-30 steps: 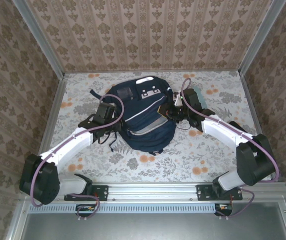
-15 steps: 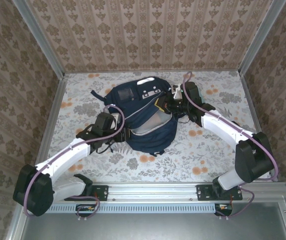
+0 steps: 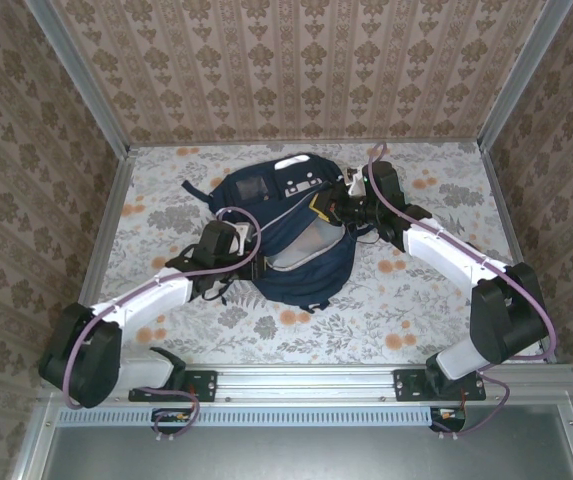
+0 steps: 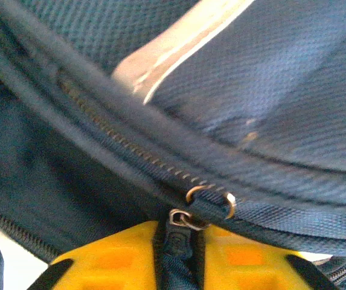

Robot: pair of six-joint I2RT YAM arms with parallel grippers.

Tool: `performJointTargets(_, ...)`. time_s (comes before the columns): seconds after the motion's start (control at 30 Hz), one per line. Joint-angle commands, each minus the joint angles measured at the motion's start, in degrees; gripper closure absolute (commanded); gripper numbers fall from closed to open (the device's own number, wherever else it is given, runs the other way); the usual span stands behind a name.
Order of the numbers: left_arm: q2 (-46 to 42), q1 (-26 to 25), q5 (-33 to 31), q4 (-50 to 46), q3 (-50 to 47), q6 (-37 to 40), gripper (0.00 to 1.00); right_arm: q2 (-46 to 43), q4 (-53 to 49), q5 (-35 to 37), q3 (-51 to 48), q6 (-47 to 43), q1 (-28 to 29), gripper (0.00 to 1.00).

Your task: Pack the student bag

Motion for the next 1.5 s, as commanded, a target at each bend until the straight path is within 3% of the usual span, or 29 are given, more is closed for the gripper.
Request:
performJointTargets(0.0, 1.0, -0.1, -1.5, 2.8, 0.5, 0.7, 0.88, -0.9, 6.3, -2.5, 3.0, -0.1, -0.2, 0.98)
performJointTargets(0.2, 0.9, 0.7, -9.6, -1.6, 0.7, -1.7, 1.0, -2.4, 4.2, -1.2, 2.4, -1.7, -0.5, 0.98)
performJointTargets(0.4, 0.9, 3.0, -17.1, -6.4, 0.9, -7.1, 0.98, -2.8, 3.7, -1.0, 2.0, -2.2, -0.8, 0.98)
performJointTargets(0.77, -5.6, 3.0, -16.5, -16.7, 6.7, -5.3, 0.5, -1.0, 4.4, -3.2, -0.6, -1.5, -0.7, 0.95)
performJointTargets(1.0, -9.3, -5.0, -19.3, -20.1, 13.3, 5.0, 0.35, -1.6, 3.3, -3.0, -0.3, -2.1, -0.7, 0.95)
performJointTargets(1.1, -8.3, -7.9, -16.8, -18.1, 15.8, 10.8, 0.27, -1.5, 3.3, -3.3, 0.5, -1.9, -0.7, 0.95)
performJointTargets(1.3, -1.3, -9.6, -13.9, -16.5, 22.8, 19.1, 0.29, -1.7, 3.2, -3.8, 0.7, -1.9, -0.7, 0.94)
performJointTargets(1.47, 4.8, -7.1, -5.9, -15.0, 26.8, 22.6, 0.46, -2.0, 3.6, -4.2, -0.1, -2.1, -0.7, 0.94)
